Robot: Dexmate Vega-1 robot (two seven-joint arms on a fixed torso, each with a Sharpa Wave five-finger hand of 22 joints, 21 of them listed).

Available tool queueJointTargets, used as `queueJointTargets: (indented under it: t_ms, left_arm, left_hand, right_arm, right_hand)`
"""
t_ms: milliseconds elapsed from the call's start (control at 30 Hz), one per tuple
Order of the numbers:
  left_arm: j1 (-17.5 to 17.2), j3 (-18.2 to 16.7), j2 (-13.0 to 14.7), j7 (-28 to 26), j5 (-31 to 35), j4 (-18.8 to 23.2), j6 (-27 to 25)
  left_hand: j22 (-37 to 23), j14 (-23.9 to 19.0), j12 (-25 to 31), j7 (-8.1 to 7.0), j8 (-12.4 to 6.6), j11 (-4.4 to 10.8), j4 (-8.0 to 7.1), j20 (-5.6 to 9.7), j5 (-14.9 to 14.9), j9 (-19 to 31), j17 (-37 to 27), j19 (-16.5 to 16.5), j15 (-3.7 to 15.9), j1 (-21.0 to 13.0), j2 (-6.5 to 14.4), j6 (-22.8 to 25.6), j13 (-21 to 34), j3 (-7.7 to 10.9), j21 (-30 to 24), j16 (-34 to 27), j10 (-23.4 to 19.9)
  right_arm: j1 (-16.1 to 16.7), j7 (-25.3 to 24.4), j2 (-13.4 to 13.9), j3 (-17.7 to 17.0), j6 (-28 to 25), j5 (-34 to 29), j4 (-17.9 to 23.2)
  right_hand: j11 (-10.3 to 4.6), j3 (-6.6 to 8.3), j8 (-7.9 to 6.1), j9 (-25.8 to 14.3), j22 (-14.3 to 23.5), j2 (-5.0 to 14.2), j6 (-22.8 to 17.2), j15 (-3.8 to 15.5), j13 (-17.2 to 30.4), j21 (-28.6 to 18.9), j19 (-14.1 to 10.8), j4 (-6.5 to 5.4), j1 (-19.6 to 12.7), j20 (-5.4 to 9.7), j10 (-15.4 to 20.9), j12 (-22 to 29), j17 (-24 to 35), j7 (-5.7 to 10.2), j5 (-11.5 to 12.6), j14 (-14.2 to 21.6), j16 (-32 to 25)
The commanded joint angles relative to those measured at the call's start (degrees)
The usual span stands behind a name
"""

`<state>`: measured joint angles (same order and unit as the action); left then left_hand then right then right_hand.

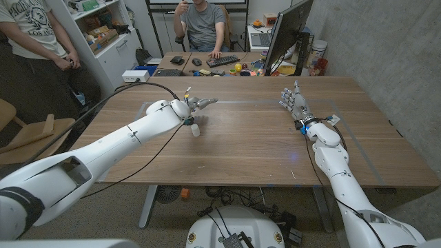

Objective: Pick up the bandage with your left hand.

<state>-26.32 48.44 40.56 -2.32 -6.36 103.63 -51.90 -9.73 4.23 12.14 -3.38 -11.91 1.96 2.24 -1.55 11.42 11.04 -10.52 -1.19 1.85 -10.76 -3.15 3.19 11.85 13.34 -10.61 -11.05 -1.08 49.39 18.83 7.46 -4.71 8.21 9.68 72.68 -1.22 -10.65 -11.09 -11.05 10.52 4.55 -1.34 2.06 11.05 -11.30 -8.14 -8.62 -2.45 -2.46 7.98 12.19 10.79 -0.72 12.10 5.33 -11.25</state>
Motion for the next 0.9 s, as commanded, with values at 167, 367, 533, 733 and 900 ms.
queueJointTargets:
  t_ms: [167,367,533,733,900]
  left_arm:
    - [-1.1,-0.6,1.2,-0.5,-3.3,8.8,-10.4]
    - [-3.3,-2.8,1.7,-3.2,-6.5,13.0,-15.5]
    - [-4.1,-4.1,0.8,-5.6,-9.4,15.2,-22.5]
    - [-7.3,-7.5,0.3,-9.3,-13.1,17.9,-27.2]
    - [-7.8,-8.2,1.3,-14.2,-19.4,18.5,-28.1]
  left_hand:
    - [-0.2,-0.1,0.5,-0.3,-0.37,0.24,0.48,-0.7,0.0,0.2,-0.2,0.0,-0.45,-0.9,-0.1,0.3,0.2,0.27,-0.1,-0.5,-0.4]
    - [-0.2,-2.7,0.9,-0.28,-0.34,0.56,1.05,-1.41,0.0,0.2,-0.3,-0.9,-0.17,-1.9,0.6,0.3,0.3,0.81,-0.4,-1.3,-1.5]
    - [-0.5,-8.4,2.3,0.49,-2.82,1.61,2.24,-3.78,0.0,1.1,-1.1,-5.8,0.84,-3.3,1.0,6.7,1.0,1.17,-1.8,-3.1,-4.9]
    - [-0.9,-12.0,3.6,-0.59,-3.53,3.14,2.82,-4.59,0.0,1.8,-2.1,-8.8,1.12,-3.9,1.1,7.6,1.8,1.25,-2.6,-4.5,-8.2]
    - [-1.3,-14.0,4.4,-1.46,-4.31,3.45,3.57,-6.02,0.1,2.3,-2.9,-12.4,1.43,-4.9,1.0,8.6,2.6,1.5,-3.9,-5.6,-9.8]
  right_arm:
    - [0.1,0.6,0.3,-0.1,0.6,0.0,-0.6]
    - [0.1,1.1,0.7,0.0,0.6,0.1,-0.8]
    - [0.2,2.0,1.0,0.2,0.9,0.2,-1.0]
    - [0.3,2.9,1.4,0.5,1.0,0.3,-0.9]
    - [0.4,3.5,1.6,0.8,1.4,0.4,-0.9]
  right_hand:
    - [-0.12,-0.56,-0.33,-0.1,0.2,0.56,-0.4,1.9,0.3,-0.4,0.0,0.09,0.0,-0.28,0.3,0.2,0.3,0.12,0.4,0.2,-0.1]
    - [-0.09,-0.57,-0.32,-0.1,0.2,0.59,-0.4,1.97,0.3,-0.4,0.0,0.1,0.0,-0.28,0.4,0.2,0.3,0.12,0.4,0.2,-0.1]
    - [-0.1,-0.58,-0.32,-0.1,0.2,0.61,-0.4,1.93,0.3,-0.4,0.0,0.1,0.0,-0.31,0.4,0.2,0.3,0.14,0.4,0.2,-0.1]
    - [-0.17,-0.59,-0.32,-0.1,0.2,0.64,-0.3,1.91,0.3,-0.4,0.0,0.1,0.0,-0.31,0.3,0.2,0.3,0.13,0.4,0.2,-0.1]
    - [-0.07,-0.6,-0.31,-0.1,0.2,0.67,-0.3,1.93,0.3,-0.5,0.0,0.1,0.0,-0.29,0.4,0.2,0.3,0.1,0.4,0.1,-0.1]
